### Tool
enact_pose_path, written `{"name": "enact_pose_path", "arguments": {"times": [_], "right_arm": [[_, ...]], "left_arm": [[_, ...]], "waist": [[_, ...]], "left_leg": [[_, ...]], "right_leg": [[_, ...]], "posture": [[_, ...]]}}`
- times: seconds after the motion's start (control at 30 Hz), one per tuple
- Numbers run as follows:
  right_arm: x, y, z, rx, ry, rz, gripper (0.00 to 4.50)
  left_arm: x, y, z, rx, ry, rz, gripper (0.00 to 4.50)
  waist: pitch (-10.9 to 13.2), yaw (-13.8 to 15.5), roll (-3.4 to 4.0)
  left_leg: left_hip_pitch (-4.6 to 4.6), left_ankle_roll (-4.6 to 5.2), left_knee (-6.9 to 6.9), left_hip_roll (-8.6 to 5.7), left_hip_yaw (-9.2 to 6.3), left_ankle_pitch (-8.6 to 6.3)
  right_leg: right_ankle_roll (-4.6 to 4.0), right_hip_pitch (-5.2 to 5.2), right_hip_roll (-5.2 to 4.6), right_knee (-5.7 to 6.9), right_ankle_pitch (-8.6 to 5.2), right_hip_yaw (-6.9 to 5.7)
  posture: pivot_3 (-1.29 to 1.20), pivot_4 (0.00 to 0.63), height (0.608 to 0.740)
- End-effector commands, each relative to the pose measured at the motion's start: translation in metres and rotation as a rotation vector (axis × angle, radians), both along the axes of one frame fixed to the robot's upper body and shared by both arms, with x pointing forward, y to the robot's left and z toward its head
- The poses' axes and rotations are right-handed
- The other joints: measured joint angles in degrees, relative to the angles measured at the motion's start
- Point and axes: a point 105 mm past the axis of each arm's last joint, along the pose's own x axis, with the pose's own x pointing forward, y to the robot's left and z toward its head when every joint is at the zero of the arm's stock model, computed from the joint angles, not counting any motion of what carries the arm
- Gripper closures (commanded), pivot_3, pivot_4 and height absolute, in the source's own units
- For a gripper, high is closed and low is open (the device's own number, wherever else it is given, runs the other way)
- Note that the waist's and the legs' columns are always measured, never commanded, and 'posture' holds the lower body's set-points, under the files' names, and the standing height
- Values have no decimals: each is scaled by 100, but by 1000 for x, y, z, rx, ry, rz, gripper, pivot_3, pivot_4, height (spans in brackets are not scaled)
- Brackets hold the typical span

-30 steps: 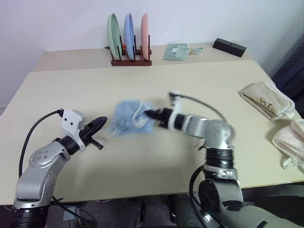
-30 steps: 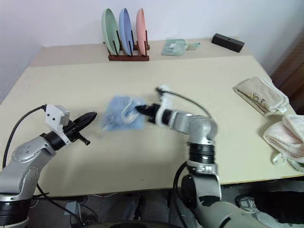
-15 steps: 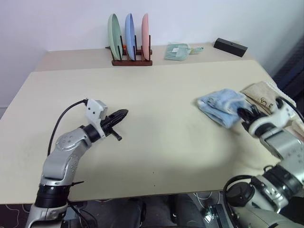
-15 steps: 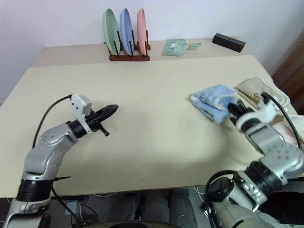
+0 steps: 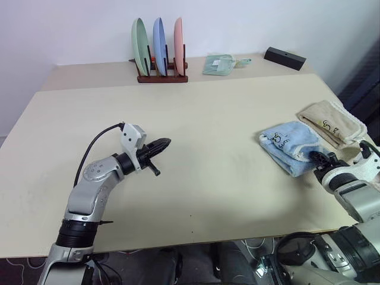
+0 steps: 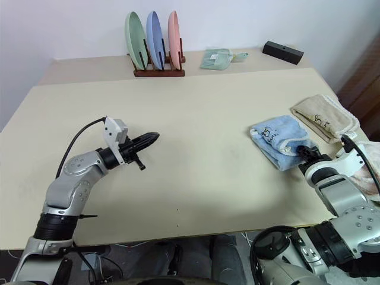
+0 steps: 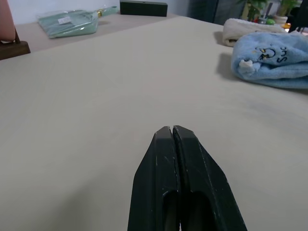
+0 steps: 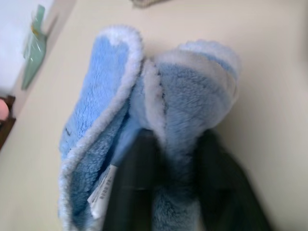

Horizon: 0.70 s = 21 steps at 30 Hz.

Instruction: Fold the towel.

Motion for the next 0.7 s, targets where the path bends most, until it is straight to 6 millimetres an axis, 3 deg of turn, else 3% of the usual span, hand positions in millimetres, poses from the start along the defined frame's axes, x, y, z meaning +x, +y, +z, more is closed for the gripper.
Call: {"name": "enact_pose_path", "arguments": {"times": [0.03, 0.13, 0.33, 0.47, 0.57, 0.7], "right_arm": [[-5, -14, 22, -117, -25, -46, 1635], [-8, -24, 34, -288, 25, -38, 226], [3, -18, 86, -834, -33, 119, 226], [23, 33, 113, -1118, -231, 401, 226], [33, 73, 111, -1175, -389, 628, 226], [43, 101, 98, -1175, -482, 804, 226]], "left_arm": [[-1, -1, 8, 1, -47, -14, 4500], [0, 2, 8, 4, -48, -1, 4500], [17, 34, 12, 40, -88, 135, 4500], [29, 61, 18, 89, -138, 278, 4500], [30, 88, 15, 161, -149, 387, 4500], [20, 107, 15, 185, -155, 444, 4500]], "waist": [[0, -1, 0], [0, 6, 0], [0, -24, 2], [2, -29, -3], [5, -27, -13], [8, 29, -17]], "left_leg": [[-1, 0, 0, 0, 0, 0], [-1, 0, 0, 0, 1, 0], [4, 0, 1, 2, 10, 0], [13, 0, 2, 8, 18, 0], [10, -1, 3, 10, 17, 1], [2, 2, 4, 7, 16, -1]], "right_leg": [[0, 0, 0, 0, 0, 0], [0, 0, -1, 0, 0, 0], [1, 2, 4, -1, -1, -1], [3, 10, 8, -1, 0, -2], [3, 10, 9, -6, 0, -4], [4, 5, 4, -13, 1, -4]], "posture": [[0, 150, 733], [0, 150, 733], [0, 150, 733], [0, 150, 733], [0, 150, 733], [0, 150, 733]]}}
